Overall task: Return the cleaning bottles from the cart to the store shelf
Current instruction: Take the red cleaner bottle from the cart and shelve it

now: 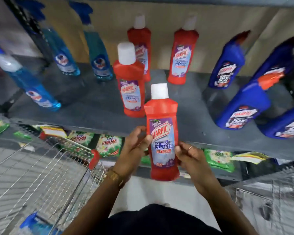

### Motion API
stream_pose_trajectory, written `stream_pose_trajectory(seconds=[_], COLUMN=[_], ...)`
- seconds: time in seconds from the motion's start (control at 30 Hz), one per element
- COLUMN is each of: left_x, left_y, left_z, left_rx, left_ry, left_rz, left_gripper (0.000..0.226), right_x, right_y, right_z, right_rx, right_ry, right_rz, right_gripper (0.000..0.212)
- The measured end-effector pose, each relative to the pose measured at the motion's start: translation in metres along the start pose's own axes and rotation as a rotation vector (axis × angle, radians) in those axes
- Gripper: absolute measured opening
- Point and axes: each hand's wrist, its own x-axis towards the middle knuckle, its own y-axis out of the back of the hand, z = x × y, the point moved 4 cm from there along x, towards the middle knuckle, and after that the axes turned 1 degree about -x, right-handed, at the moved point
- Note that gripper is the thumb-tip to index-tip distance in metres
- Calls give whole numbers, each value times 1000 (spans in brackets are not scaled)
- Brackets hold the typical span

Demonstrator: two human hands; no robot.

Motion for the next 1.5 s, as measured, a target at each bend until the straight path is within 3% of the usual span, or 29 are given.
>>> stream_pose_trajectory(seconds=[0.27, 0.33, 0.4, 0.57, 0.73, 0.8, 0.9, 1.03, 1.1, 1.3, 1.5], left_x=[88, 101, 114, 134, 134, 129, 108, 61, 31, -73, -186], left_y=[-62, -69, -72, -74, -76, -73, -62, -16, 24, 165, 292], left_z=[23, 24, 22, 15, 18, 16, 4, -4, -8, -44, -147], left_rx=[23, 26, 52, 120, 85, 74, 66, 106, 147, 333, 357], left_ry=[-276, -316, -335, -349, -368, -331, -286, -306, -291, -178, 275], left_rz=[-169, -150, -127, -50, -65, -67, -26, 187, 265, 548, 831], left_gripper=[18, 32, 38, 24, 31, 36, 44, 38, 35, 19, 13], right_x=[72, 87, 98, 112, 114, 109, 86, 39, 23, 11, -5], right_y=[59, 69, 74, 71, 72, 69, 57, 7, -36, -188, -335], right_z=[-42, -42, -43, -54, -52, -45, -35, -29, -18, 39, 132], right_rx=[-57, -74, -98, -135, -149, -122, -101, -155, -290, -631, -900], right_ry=[330, 369, 389, 414, 376, 355, 360, 569, 606, 475, 310], right_rz=[69, 106, 122, 112, 144, 212, 443, 611, 485, -221, -695], right_gripper=[33, 33, 33, 31, 32, 39, 68, 46, 41, 32, 42])
